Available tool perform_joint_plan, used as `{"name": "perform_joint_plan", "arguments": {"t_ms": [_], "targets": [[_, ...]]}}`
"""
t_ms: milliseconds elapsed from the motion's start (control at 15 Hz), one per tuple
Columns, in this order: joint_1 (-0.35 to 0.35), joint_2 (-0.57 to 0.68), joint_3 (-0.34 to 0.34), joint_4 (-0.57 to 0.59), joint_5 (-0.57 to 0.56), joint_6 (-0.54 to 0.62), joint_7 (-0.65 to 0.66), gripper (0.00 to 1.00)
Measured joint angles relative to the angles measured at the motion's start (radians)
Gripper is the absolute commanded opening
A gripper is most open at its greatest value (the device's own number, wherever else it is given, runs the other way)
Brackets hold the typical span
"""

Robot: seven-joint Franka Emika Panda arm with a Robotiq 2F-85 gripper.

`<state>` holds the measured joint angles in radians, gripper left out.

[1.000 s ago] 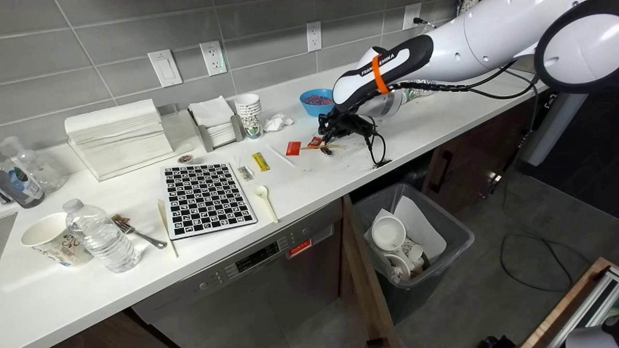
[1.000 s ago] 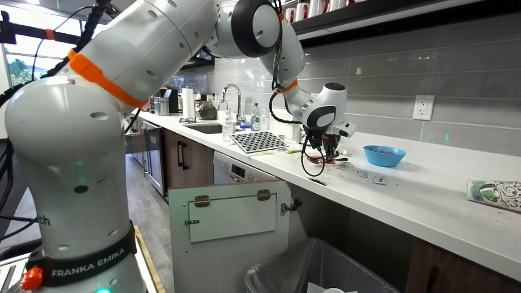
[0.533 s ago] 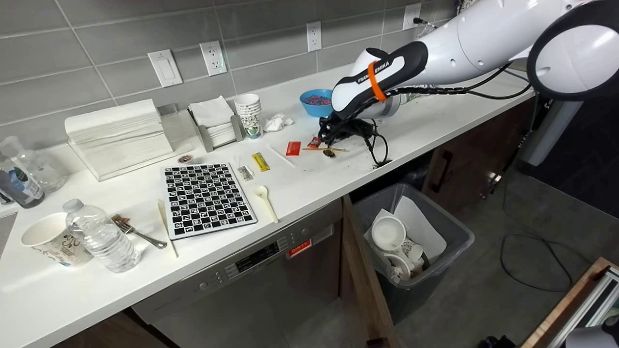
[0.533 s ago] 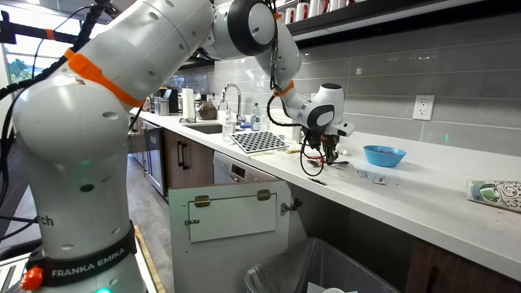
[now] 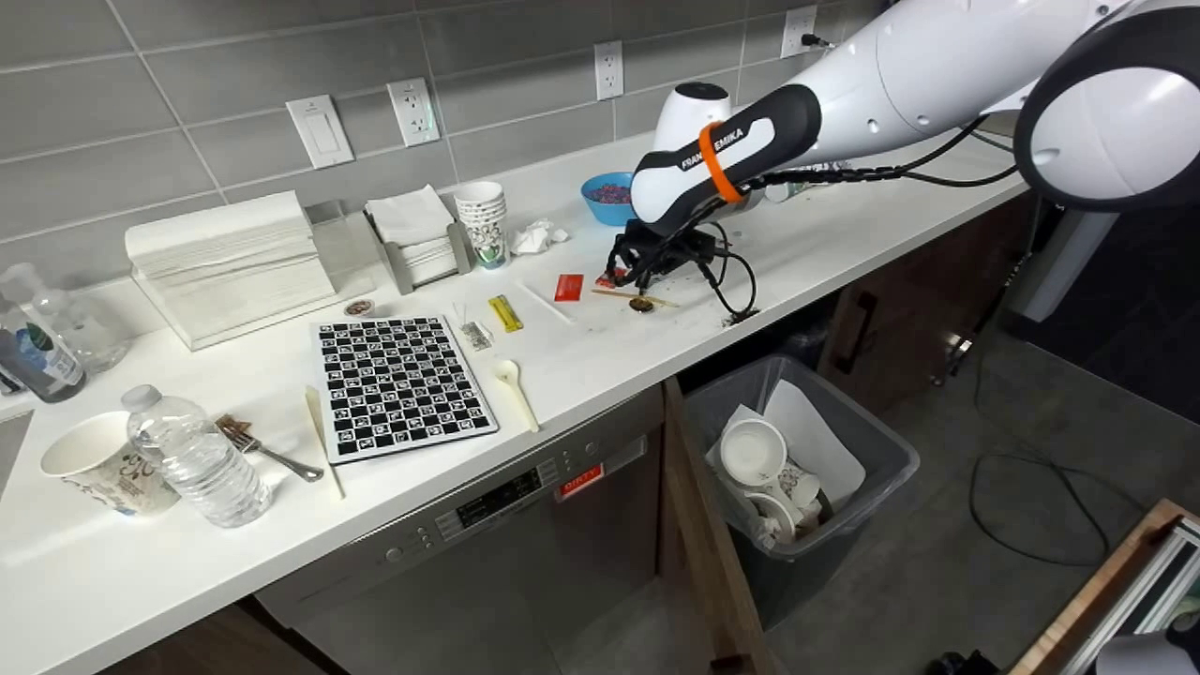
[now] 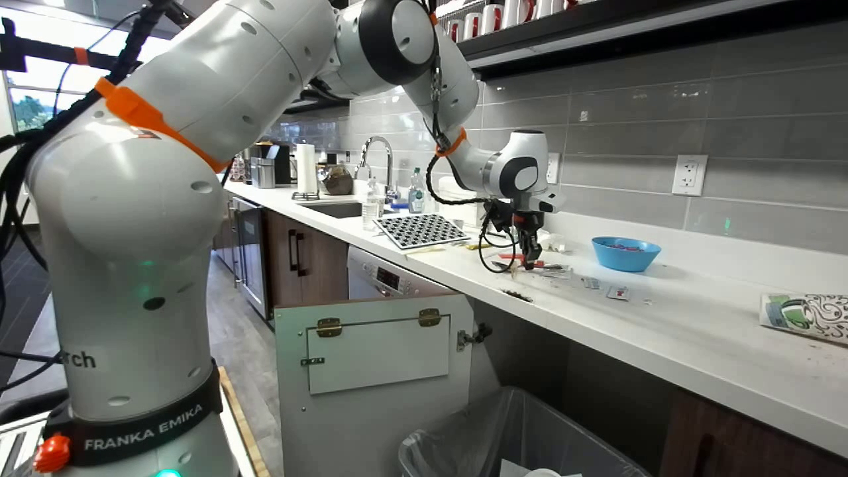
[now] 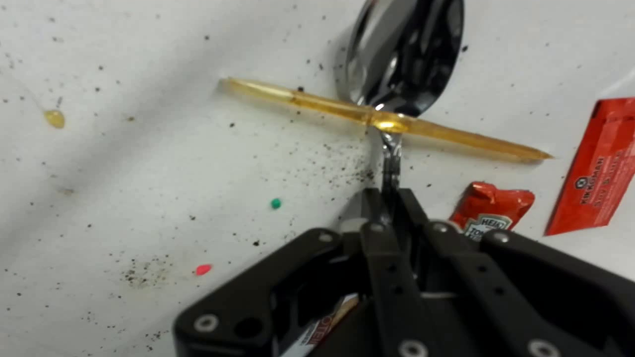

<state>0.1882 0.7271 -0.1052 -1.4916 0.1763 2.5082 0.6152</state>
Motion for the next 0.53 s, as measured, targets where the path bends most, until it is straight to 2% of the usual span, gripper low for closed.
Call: {"name": "perform_joint_plan", "arguments": {"t_ms": [533], "targets": [[-0.012,-0.001,0.039,0.001,0.0,0.0,-0.017,0.03]]}}
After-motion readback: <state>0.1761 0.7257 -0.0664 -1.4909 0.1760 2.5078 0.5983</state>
